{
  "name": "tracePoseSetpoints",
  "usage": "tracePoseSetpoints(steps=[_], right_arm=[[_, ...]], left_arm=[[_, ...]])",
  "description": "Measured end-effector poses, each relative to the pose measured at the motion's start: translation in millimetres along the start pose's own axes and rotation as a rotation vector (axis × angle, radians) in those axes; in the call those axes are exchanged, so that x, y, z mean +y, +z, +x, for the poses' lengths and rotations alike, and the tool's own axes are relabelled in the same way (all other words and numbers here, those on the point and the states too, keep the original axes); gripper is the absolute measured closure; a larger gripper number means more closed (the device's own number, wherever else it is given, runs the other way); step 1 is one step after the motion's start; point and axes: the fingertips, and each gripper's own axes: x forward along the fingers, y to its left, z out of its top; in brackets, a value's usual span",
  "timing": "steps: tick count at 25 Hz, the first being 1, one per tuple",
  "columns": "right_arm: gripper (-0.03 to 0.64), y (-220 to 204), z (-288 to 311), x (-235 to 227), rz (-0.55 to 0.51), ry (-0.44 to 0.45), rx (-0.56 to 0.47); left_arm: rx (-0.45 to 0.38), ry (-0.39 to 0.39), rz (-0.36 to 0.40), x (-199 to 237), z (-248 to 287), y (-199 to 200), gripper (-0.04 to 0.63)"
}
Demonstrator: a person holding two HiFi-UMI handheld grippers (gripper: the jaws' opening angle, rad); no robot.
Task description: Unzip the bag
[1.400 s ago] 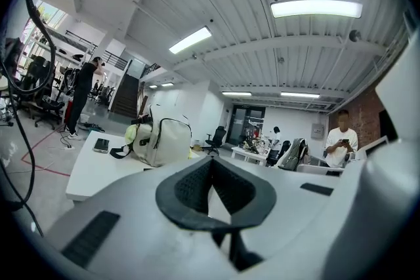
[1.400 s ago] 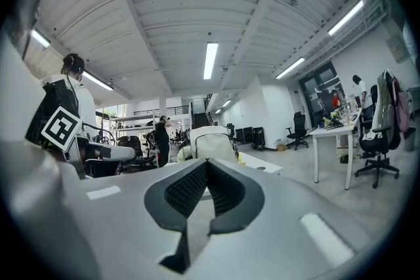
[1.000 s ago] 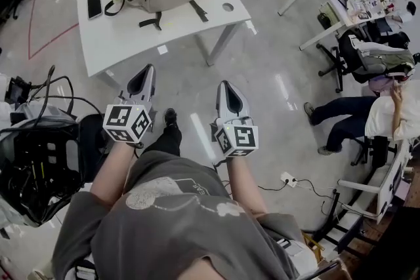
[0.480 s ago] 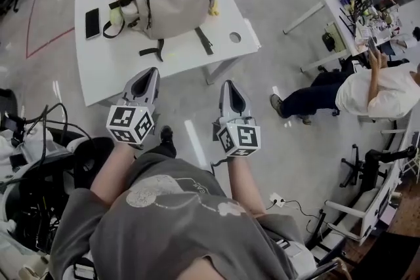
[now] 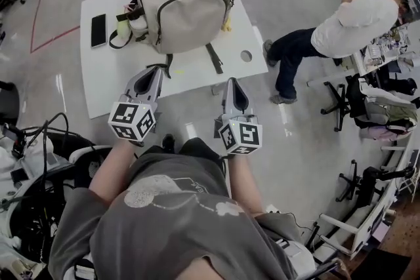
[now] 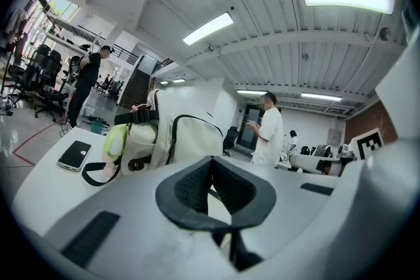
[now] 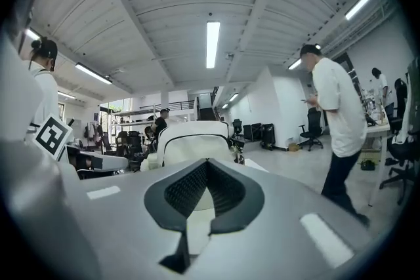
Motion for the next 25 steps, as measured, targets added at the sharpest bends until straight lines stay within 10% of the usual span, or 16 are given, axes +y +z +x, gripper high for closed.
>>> tracePoseSetpoints(steps=[22,25], right_arm=[[0.617,10,174,-51,0.0,0.225,0.029],[0.617,7,193,-58,-0.003,0.263,0.054]], left_arm=[[0.066,0.269,0.104,74,81,-22,0.586],[0.105,0.297,0.117,84,90,-32,0.508]])
